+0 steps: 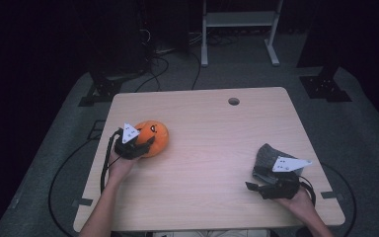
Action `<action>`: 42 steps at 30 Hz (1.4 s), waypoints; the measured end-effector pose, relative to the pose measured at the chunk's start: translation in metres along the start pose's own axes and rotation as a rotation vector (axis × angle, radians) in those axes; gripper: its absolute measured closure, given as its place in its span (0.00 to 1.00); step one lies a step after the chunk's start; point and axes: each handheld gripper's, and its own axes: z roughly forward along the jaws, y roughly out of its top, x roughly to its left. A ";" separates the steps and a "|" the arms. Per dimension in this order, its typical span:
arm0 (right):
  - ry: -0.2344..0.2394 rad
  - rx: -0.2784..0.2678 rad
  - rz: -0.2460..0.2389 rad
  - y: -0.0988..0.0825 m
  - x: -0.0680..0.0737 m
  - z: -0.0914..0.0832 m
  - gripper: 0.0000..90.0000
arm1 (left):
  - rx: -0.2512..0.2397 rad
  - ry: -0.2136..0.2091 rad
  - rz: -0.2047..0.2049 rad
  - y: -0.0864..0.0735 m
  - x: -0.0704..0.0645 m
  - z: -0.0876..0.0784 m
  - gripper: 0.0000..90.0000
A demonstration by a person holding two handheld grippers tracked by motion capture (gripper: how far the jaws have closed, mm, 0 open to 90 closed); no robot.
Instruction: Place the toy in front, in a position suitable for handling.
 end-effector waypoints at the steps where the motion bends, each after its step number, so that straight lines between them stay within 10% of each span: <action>1: 0.000 0.000 0.000 0.000 0.000 0.000 0.32 | 0.000 0.007 0.009 0.000 0.000 0.000 0.48; 14: -0.012 -0.019 0.016 0.000 -0.004 -0.004 0.32 | -0.107 -0.007 -0.025 0.016 -0.008 -0.023 0.61; 42: -0.033 -0.038 0.036 -0.002 -0.009 -0.010 0.33 | -0.192 -0.274 0.018 0.054 -0.080 -0.021 0.59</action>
